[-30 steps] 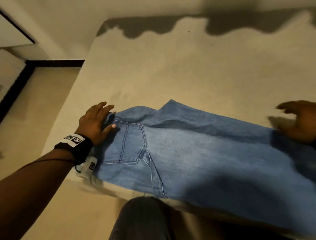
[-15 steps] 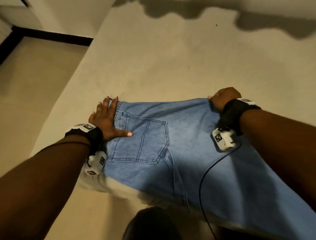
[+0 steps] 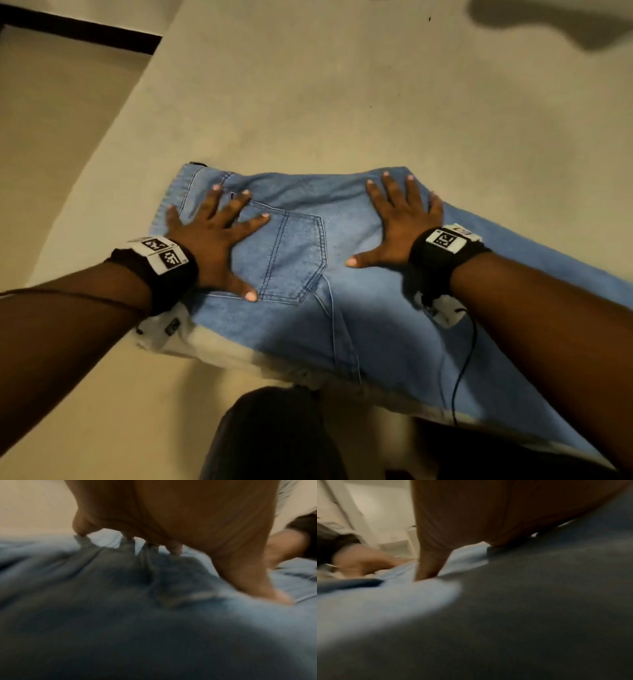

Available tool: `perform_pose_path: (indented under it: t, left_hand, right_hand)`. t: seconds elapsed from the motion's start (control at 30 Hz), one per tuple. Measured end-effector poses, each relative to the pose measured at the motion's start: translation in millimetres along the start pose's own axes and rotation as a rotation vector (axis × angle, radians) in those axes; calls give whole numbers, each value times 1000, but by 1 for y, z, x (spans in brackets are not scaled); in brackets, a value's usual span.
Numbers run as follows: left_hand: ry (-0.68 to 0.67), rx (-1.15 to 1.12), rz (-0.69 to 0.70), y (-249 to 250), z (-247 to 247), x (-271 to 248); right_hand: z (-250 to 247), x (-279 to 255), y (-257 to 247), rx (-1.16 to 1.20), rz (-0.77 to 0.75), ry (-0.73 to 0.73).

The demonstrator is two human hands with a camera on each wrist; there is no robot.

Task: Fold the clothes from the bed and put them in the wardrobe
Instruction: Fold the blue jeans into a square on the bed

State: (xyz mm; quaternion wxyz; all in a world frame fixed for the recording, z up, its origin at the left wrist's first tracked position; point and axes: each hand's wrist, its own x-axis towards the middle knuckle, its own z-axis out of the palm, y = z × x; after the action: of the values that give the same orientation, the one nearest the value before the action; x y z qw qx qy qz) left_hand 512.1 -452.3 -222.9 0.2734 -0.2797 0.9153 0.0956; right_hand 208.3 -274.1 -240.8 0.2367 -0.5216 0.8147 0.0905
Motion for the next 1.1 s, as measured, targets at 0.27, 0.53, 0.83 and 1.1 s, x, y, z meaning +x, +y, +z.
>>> perform_pose_path:
  t: [0.27,0.53,0.83,1.1]
  left_hand:
    - [-94,-41,-120,-1,5,1]
    - [-26,-40,-167,29,-5,-23]
    - [21,-138,-377,15,67,-110]
    - [41,45,-97,151,-73,-62]
  right_hand:
    - [-6,1,16,-1,94,-33]
    - [86,-143,-75,171,-104,-38]
    - [123,-232,36,74,168,-54]
    - [116,-310,119,259,285,-160]
